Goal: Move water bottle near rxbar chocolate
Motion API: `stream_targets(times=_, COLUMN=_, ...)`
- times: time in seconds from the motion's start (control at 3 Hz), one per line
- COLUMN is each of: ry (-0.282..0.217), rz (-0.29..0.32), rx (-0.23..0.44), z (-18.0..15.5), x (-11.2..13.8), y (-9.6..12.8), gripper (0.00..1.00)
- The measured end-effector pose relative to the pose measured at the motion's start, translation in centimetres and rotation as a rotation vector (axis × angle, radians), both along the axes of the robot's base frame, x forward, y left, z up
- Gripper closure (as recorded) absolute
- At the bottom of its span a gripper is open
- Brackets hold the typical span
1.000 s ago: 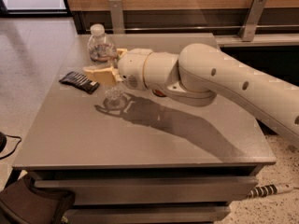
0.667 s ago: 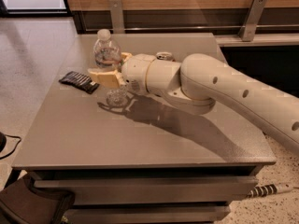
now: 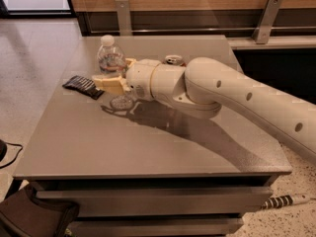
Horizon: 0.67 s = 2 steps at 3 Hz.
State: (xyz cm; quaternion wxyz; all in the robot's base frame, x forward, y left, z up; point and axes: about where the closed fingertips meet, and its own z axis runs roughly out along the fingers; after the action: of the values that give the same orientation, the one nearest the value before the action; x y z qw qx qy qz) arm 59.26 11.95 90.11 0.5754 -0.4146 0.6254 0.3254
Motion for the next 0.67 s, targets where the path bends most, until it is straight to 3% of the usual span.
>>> stream_targets(times=0.33, ry=0.054, rz=0.028, rx=-0.040, z=-1.54, x=0.26, y=0.95, gripper=1.00)
stream_targets(times=0.67, ry=0.060, rz=0.030, rx=-0.043, z=-1.29, x=0.29, y=1.03, gripper=0.97)
